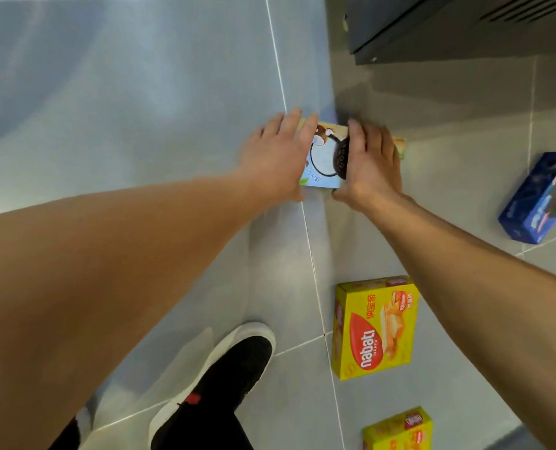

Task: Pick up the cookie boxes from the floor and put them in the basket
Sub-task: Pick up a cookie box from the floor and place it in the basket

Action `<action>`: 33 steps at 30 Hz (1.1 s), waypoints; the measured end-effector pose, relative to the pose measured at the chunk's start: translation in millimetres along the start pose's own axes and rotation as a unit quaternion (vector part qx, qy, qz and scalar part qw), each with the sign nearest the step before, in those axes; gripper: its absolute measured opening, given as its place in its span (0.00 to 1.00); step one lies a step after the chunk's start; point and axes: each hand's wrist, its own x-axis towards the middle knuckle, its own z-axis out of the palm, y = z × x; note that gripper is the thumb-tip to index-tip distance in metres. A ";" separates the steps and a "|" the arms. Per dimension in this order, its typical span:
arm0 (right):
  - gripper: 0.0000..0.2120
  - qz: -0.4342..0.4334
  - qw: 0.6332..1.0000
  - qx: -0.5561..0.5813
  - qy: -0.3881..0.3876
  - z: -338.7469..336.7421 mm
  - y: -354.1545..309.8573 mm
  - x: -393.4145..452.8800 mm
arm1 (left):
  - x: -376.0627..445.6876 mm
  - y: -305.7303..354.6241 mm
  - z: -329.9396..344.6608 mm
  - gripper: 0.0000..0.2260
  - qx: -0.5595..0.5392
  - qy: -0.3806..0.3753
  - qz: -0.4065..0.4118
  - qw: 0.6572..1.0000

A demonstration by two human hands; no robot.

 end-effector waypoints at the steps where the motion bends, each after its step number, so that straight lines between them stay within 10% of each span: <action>1: 0.56 -0.014 1.000 0.000 0.005 0.4 -2.2 -1.8 | -2.1 -0.4 1.7 0.53 0.006 0.009 -0.006 1.000; 17: 0.50 -0.216 0.975 0.021 -0.039 -200.5 -143.1 -220.1 | -291.6 -34.5 -218.8 0.47 -0.087 -0.031 -0.102 0.990; 33: 0.55 -0.393 0.916 -0.074 -0.011 -499.2 -150.3 -465.2 | -604.4 97.1 -488.0 0.49 -0.122 0.091 -0.180 0.972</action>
